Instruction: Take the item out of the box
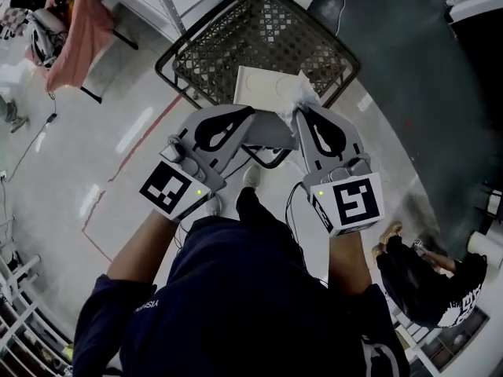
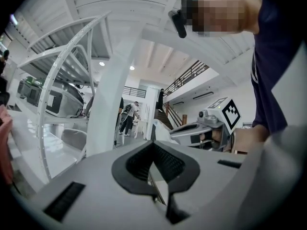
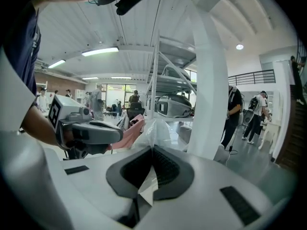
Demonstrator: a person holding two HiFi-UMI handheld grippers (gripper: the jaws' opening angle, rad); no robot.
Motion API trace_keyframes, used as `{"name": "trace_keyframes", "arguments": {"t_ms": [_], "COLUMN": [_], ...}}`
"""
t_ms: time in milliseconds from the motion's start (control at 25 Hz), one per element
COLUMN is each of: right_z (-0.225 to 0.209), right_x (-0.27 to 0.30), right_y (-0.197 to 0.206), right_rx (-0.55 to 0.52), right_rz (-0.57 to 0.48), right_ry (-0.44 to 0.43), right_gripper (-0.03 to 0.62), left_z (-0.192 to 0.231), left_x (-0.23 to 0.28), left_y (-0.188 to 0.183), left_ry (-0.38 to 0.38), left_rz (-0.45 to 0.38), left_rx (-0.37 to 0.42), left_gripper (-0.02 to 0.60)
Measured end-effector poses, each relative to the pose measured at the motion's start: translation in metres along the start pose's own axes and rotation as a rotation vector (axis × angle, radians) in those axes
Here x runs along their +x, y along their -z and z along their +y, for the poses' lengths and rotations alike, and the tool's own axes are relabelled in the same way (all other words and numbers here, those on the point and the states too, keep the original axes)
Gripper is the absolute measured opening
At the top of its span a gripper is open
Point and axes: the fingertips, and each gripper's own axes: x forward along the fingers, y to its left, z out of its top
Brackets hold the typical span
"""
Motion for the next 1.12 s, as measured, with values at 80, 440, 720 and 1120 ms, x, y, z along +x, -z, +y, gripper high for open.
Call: {"name": "trace_keyframes", "arguments": {"t_ms": [80, 440, 720, 1120], "right_z": [0.001, 0.005, 0.009, 0.013], "right_x": [-0.003, -0.013, -0.022, -0.031], "right_y": [-0.007, -0.025, -0.028, -0.018], "right_rx": [-0.004, -0.017, -0.020, -0.020], "right_rz": [-0.014, -0.053, -0.061, -0.058], "right_ry": [0.003, 0.003, -0.003, -0.016], "right_gripper": [0.023, 0.023, 0.023, 0.023], "left_z": [0.001, -0.003, -0.009, -0.019], "left_x": [-0.002, -0.003, -0.007, -0.010], "left_y": [-0.005, -0.022, -0.027, -0.020], "left_ry": [-0.002, -0.001, -0.007, -0.016], "left_rz": [-0.005, -0.022, -0.026, -0.021], "left_rx": [0.007, 0.030, 0.035, 0.042], "left_gripper": [0.006, 0.006, 0.006, 0.006]}}
